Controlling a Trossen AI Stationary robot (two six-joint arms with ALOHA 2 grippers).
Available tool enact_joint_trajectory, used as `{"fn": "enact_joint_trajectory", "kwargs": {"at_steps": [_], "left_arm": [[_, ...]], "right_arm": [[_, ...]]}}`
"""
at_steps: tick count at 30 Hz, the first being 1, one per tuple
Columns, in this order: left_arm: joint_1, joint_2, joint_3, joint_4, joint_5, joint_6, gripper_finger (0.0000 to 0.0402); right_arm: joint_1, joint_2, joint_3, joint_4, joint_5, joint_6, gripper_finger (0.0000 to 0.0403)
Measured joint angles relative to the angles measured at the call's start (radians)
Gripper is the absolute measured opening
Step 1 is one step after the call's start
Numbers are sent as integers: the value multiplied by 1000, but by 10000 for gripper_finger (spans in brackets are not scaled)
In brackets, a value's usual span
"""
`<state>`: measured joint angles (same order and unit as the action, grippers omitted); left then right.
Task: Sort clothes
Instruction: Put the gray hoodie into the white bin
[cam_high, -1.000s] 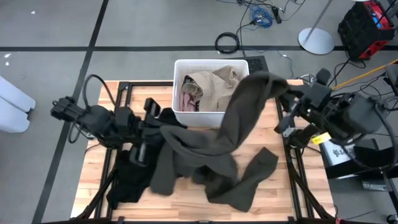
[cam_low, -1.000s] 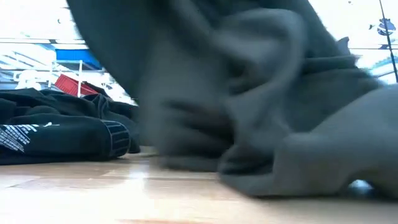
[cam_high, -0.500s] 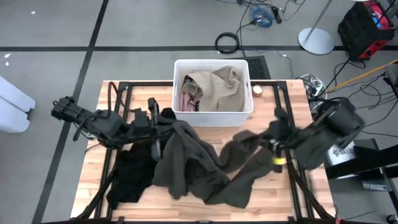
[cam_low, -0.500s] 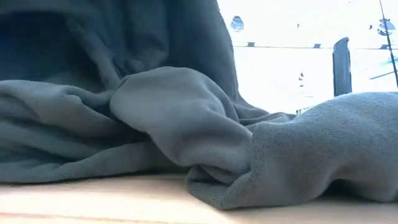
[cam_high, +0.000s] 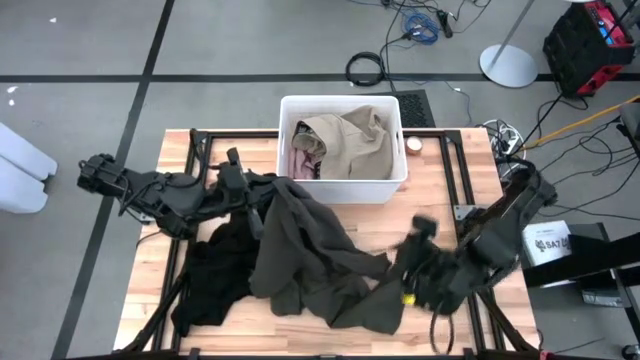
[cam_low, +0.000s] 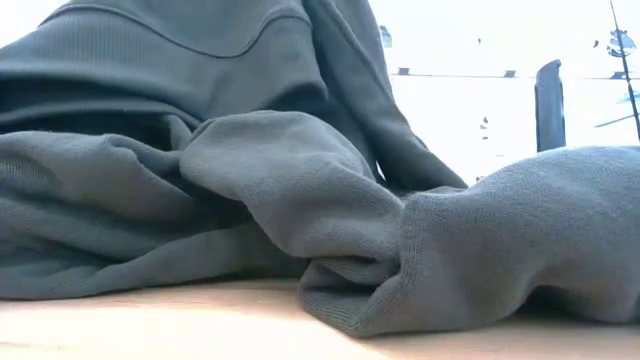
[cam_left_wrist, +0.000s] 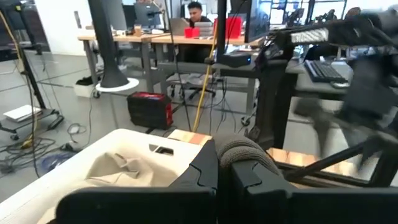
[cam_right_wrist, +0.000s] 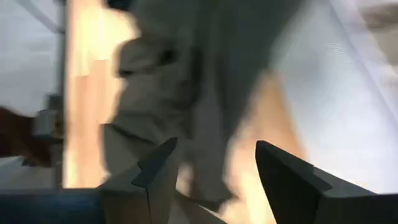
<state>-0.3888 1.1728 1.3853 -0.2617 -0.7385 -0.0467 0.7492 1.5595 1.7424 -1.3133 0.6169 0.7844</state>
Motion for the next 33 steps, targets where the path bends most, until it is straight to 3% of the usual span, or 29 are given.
{"fn": "enact_joint_trajectory", "kwargs": {"at_steps": [7,11,16,19,28,31,33], "left_arm": [[24,-4,0,-21,13,-1,3],[36,-4,0,-21,56,-3,3],[36,-4,0,-40,57,-26,3],[36,-4,0,-52,60,-27,3],[41,-3,0,-102,76,-73,3],[41,-3,0,-103,81,-78,3],[41,-3,0,-113,84,-80,3]], "right_arm": [[-12,54,-437,873,-44,-229,199],[-58,148,-552,1099,-44,-273,194],[-96,303,-545,1176,-68,-264,192],[-102,389,-478,1169,-125,-233,192],[-109,590,-286,1098,-146,-213,190],[-127,630,-263,1001,-141,-145,164],[-136,633,-260,966,-137,-107,123]]}}
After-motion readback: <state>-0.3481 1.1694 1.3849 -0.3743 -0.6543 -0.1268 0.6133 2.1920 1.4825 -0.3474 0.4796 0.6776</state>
